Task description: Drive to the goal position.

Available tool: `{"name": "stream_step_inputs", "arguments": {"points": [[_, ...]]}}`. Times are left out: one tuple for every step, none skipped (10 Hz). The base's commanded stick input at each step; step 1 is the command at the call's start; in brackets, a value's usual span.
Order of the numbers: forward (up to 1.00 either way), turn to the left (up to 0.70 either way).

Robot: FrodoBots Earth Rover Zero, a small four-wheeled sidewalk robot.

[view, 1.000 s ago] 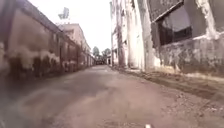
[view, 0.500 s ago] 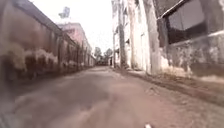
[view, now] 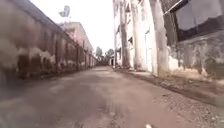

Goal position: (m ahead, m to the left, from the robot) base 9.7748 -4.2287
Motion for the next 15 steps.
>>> {"name": "stream_step_inputs", "arguments": {"points": [[1.0,0.31],[1.0,0.33],[1.0,0.19],[1.0,0.0],[1.0,0.0],[1.0,0.0],[1.0,0.0],[1.0,0.0],[1.0,0.0],[1.0,0.0],[1.0,0.0],[1.0,0.0],[1.0,0.0],[1.0,0.0],[1.0,0.0]]}}
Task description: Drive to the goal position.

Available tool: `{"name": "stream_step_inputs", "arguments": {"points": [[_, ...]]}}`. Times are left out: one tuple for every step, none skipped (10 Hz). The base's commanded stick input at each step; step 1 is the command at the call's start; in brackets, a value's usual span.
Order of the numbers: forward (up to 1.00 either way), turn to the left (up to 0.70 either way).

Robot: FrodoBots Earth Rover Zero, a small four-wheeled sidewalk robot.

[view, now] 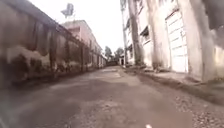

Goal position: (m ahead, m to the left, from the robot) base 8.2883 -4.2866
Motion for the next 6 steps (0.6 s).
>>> {"name": "stream_step_inputs", "arguments": {"points": [[1.0,0.0],[1.0,0.0],[1.0,0.0],[1.0,0.0],[1.0,0.0],[1.0,0.0]]}}
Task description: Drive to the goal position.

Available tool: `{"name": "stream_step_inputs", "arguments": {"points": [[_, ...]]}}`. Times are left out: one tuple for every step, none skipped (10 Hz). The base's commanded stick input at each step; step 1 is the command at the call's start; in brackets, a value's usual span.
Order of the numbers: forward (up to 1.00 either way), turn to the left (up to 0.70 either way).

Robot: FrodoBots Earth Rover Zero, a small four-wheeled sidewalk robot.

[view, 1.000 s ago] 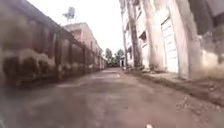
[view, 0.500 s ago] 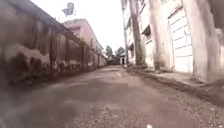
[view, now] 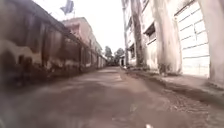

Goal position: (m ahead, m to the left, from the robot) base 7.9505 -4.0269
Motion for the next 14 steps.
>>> {"name": "stream_step_inputs", "arguments": {"points": [[1.0,0.0],[1.0,0.0],[1.0,0.0],[1.0,0.0],[1.0,0.0],[1.0,0.0],[1.0,0.0],[1.0,0.0],[1.0,0.0],[1.0,0.0],[1.0,0.0],[1.0,0.0],[1.0,0.0],[1.0,0.0]]}}
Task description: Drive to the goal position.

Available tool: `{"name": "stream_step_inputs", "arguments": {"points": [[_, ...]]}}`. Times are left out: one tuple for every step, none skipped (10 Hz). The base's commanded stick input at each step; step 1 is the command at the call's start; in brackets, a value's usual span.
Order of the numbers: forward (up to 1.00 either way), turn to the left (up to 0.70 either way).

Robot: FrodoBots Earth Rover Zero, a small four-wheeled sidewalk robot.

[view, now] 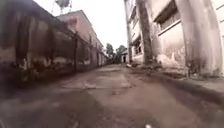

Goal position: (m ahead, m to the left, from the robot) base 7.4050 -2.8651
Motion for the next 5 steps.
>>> {"name": "stream_step_inputs", "arguments": {"points": [[1.0,0.0],[1.0,0.0],[1.0,0.0],[1.0,0.0],[1.0,0.0]]}}
